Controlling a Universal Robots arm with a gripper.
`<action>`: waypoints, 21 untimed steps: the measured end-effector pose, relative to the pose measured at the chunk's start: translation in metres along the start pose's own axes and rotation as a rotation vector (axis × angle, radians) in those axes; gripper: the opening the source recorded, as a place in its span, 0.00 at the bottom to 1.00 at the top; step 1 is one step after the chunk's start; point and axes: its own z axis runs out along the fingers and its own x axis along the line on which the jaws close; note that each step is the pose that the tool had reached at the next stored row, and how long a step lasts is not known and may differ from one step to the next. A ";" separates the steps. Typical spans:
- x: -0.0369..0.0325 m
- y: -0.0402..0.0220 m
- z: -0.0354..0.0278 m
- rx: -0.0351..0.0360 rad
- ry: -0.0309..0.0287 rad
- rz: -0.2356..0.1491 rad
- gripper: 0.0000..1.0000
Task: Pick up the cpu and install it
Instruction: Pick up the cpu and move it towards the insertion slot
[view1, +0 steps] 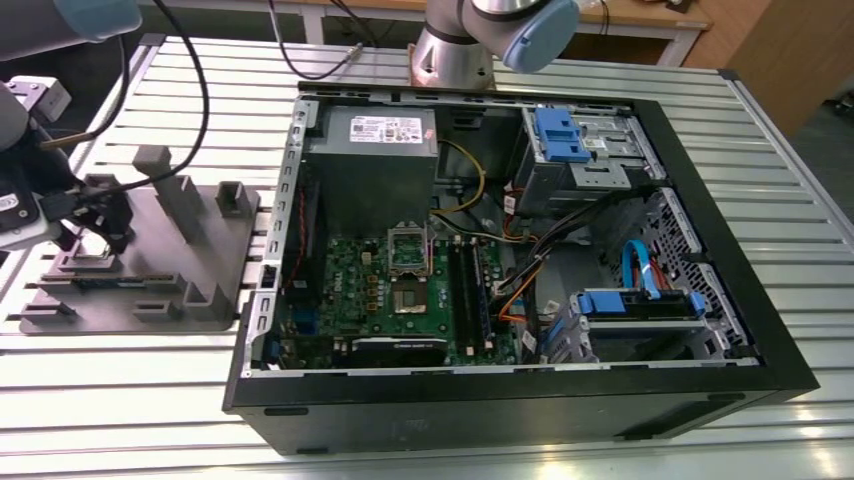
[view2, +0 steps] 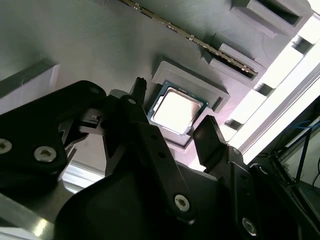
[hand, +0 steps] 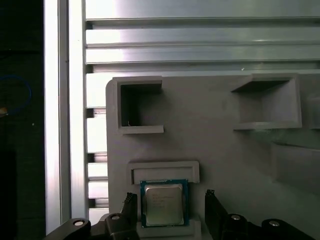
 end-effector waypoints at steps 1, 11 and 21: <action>0.0000 0.0003 0.0003 0.0001 0.0001 0.000 0.65; 0.0006 0.0009 0.0041 0.0000 0.0000 0.000 0.65; 0.0007 0.0009 0.0048 0.0000 0.0001 0.000 0.65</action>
